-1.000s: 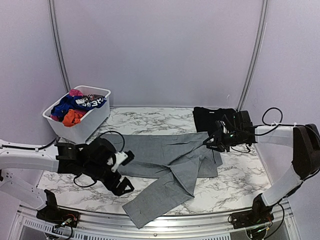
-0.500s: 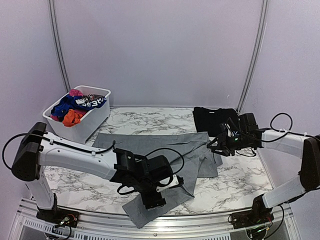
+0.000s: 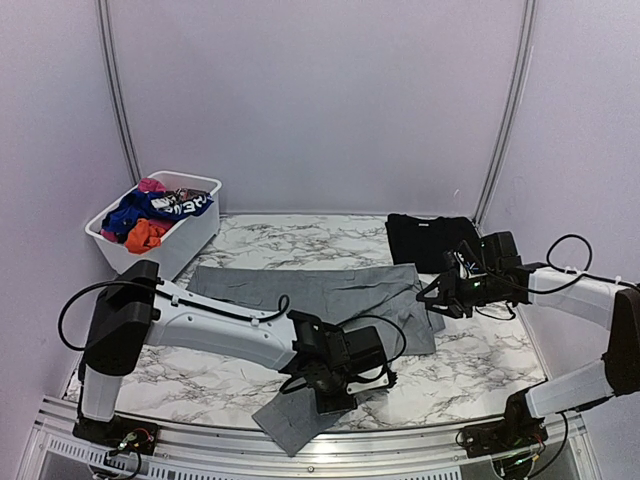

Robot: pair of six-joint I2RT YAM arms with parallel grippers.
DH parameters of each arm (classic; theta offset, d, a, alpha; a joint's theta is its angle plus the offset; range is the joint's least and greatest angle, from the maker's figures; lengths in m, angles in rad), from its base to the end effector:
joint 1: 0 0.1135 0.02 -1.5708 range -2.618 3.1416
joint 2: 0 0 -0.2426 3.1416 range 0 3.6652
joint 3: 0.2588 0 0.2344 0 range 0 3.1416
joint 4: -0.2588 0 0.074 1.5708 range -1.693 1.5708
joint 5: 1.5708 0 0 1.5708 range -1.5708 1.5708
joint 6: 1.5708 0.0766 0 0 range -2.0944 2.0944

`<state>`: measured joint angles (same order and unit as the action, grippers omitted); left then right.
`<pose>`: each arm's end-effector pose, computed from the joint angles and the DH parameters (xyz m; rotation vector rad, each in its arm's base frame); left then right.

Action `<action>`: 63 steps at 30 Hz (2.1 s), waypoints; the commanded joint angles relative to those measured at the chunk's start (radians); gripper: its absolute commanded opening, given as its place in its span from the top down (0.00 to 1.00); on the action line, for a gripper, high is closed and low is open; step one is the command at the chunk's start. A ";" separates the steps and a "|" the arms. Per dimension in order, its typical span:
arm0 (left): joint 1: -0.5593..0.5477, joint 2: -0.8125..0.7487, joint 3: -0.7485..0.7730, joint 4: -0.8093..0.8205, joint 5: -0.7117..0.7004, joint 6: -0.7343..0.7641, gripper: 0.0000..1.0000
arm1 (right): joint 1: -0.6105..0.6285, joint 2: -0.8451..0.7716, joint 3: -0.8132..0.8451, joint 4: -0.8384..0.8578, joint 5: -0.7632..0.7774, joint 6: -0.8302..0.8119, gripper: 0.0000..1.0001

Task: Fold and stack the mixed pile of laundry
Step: Fold the 1/3-folded shirt at the center of the board, then adjust the rectangle-folded shirt at the center of the board.

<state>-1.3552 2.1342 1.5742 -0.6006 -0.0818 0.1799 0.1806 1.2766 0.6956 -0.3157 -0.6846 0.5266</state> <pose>0.0988 -0.4220 0.1112 1.8906 1.9930 -0.2233 0.2424 0.0935 0.1673 0.1233 2.5250 1.1430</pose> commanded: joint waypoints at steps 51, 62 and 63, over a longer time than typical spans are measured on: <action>0.369 -0.331 -0.205 0.978 0.146 -1.188 1.00 | 0.272 0.029 -0.294 1.037 -0.050 0.121 0.06; 0.370 -0.322 -0.216 1.009 0.154 -1.201 1.00 | 0.341 0.167 -0.228 1.284 -0.110 0.230 0.48; 0.370 -0.324 -0.221 1.009 0.147 -1.201 1.00 | 0.340 0.160 -0.227 1.273 -0.116 0.235 0.64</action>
<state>-0.9901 1.8061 1.3636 0.3546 0.0666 -1.0157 0.5110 1.4334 0.4278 0.8410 -0.7517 0.7078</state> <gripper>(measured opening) 0.006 0.625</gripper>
